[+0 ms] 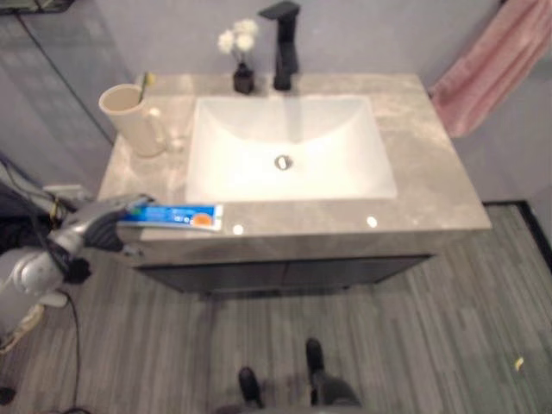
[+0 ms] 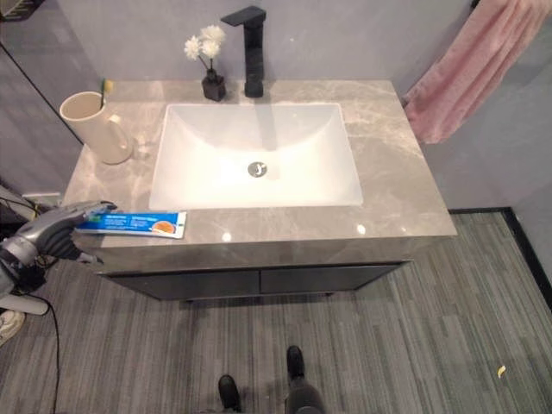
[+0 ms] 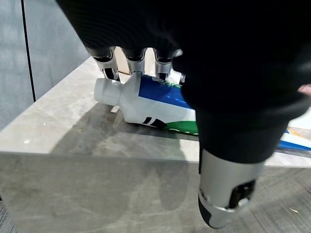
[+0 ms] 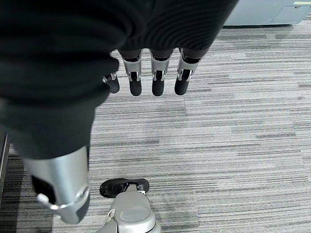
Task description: Put brush and paste in cup on sink, flatten towel.
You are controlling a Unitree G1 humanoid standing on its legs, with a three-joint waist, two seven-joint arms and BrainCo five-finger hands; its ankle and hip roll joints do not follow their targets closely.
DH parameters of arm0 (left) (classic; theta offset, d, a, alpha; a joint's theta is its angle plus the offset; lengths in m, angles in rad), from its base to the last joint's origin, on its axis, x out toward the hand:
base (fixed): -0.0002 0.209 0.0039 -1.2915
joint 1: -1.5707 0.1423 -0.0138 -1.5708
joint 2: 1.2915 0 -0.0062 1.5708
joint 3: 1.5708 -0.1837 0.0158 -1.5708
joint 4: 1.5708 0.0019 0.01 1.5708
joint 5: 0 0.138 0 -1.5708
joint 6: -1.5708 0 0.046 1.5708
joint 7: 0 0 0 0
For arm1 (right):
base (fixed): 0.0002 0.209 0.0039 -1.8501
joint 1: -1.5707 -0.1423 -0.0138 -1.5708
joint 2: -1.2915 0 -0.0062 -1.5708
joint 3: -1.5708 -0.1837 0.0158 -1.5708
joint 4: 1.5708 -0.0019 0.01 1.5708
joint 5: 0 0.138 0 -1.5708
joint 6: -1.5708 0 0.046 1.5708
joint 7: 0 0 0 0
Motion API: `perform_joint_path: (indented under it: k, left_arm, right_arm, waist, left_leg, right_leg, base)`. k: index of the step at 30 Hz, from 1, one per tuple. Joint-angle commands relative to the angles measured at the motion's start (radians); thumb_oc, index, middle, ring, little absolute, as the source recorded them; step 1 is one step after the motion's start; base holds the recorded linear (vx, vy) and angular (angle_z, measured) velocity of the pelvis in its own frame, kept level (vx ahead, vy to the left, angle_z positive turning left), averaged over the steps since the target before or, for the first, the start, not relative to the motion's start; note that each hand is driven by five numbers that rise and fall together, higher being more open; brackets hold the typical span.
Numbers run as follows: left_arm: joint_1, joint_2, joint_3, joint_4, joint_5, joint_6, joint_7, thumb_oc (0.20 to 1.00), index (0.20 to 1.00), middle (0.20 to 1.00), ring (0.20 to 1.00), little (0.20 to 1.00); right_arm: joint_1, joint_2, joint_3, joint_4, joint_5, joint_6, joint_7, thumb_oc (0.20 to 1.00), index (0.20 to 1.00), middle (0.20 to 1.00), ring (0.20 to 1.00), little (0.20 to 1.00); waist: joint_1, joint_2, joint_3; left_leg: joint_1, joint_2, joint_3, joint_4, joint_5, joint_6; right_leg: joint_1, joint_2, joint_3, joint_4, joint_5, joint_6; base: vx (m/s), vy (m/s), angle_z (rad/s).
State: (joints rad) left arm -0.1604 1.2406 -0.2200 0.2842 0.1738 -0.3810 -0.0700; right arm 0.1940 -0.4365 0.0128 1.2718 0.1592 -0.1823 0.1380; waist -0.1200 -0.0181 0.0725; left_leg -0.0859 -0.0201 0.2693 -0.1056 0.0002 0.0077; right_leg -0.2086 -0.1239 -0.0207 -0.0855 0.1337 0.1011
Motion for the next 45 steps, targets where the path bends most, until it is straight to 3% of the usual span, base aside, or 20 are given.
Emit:
perform_joint_path:
  k: [1, 5, 11, 33, 34, 36, 37, 45]
  left_arm:
    - [-0.083, -0.029, 0.016, 0.002, -0.069, -0.004, -0.019, 1.0, 1.0, 1.0, 1.0, 1.0]
    - [-0.076, -0.037, 0.016, -0.018, -0.171, 0.015, -0.072, 1.0, 1.0, 1.0, 1.0, 1.0]
    - [-0.082, -0.026, 0.021, -0.027, -0.2, 0.021, -0.081, 1.0, 1.0, 1.0, 1.0, 1.0]
    - [-0.09, -0.021, 0.011, 0.007, -0.07, 0.034, -0.064, 1.0, 1.0, 1.0, 1.0, 1.0]
    - [-0.087, -0.019, 0.014, 0.009, -0.053, 0.034, -0.059, 0.762, 0.762, 0.762, 0.762, 0.762]
    - [-0.081, -0.021, 0.02, 0.007, -0.041, 0.035, -0.054, 0.542, 0.542, 0.542, 0.542, 0.542]
    - [-0.068, -0.025, 0.032, 0.012, -0.012, 0.034, -0.042, 0.2, 0.2, 0.2, 0.2, 0.2]
    - [-0.033, -0.056, 0.03, 0.021, 0.05, 0.043, -0.036, 0.2, 0.2, 0.2, 0.2, 0.2]
  right_arm:
    - [-0.022, -0.05, -0.011, 0.043, 0.029, -0.002, -0.011, 1.0, 1.0, 1.0, 1.0, 1.0]
    - [-0.019, -0.053, -0.013, 0.051, 0.028, 0.007, -0.003, 1.0, 1.0, 1.0, 1.0, 1.0]
    - [-0.015, -0.051, -0.013, 0.056, 0.027, 0.011, 0.002, 1.0, 1.0, 1.0, 1.0, 1.0]
    - [-0.01, -0.038, -0.001, 0.05, 0.019, 0.01, 0.005, 1.0, 1.0, 1.0, 1.0, 1.0]
    - [-0.011, -0.037, -0.001, 0.049, 0.021, 0.01, 0.006, 1.0, 1.0, 1.0, 1.0, 1.0]
    - [-0.009, -0.034, -0.003, 0.047, 0.021, 0.009, 0.004, 1.0, 1.0, 1.0, 1.0, 1.0]
    - [-0.008, -0.032, -0.003, 0.046, 0.019, 0.008, 0.002, 1.0, 1.0, 1.0, 1.0, 1.0]
    - [-0.01, -0.032, -0.001, 0.042, 0.012, 0.005, -0.009, 1.0, 1.0, 1.0, 1.0, 1.0]
  waist:
    - [-0.02, 0.043, 0.017]
    - [-0.023, 0.049, 0.011]
    - [-0.023, 0.052, 0.006]
    - [-0.018, 0.039, 0.01]
    - [-0.018, 0.039, 0.01]
    - [-0.016, 0.037, 0.01]
    - [-0.015, 0.036, 0.011]
    - [-0.013, 0.028, 0.012]
  left_leg:
    - [0.025, -0.008, -0.029, 0.018, -0.089, 0.035]
    - [0.026, -0.007, -0.024, 0.018, -0.09, 0.036]
    - [0.03, -0.005, -0.026, 0.018, -0.089, 0.033]
    - [0.004, -0.004, -0.029, 0.018, -0.078, 0.028]
    - [0.003, -0.004, -0.029, 0.018, -0.077, 0.028]
    - [0.002, -0.004, -0.029, 0.018, -0.076, 0.028]
    - [-0.001, -0.004, -0.03, 0.018, -0.076, 0.027]
    - [-0.01, 0.0, -0.028, 0.018, -0.071, 0.026]
  right_leg:
    - [0.101, -0.028, -0.005, -0.002, -0.023, 0.066]
    - [0.099, -0.027, -0.002, -0.002, -0.021, 0.065]
    - [0.104, -0.025, -0.003, -0.002, -0.029, 0.063]
    - [0.082, -0.023, -0.003, -0.002, -0.042, 0.057]
    - [0.081, -0.023, -0.003, -0.002, -0.043, 0.057]
    - [0.08, -0.022, -0.003, -0.002, -0.044, 0.056]
    - [0.077, -0.022, -0.003, -0.002, -0.045, 0.056]
    - [0.065, -0.019, 0.002, -0.002, -0.047, 0.054]
  base:
    - [0.0, 0.0, 0.0]
    - [0.0, 0.0, 0.0]
    - [0.0, -0.011, -0.03]
    - [0.0, 0.0, 0.0]
    - [0.0, 0.0, 0.0]
    - [0.0, 0.0, 0.0]
    - [0.0, 0.0, 0.0]
    - [0.0, -0.002, -0.01]
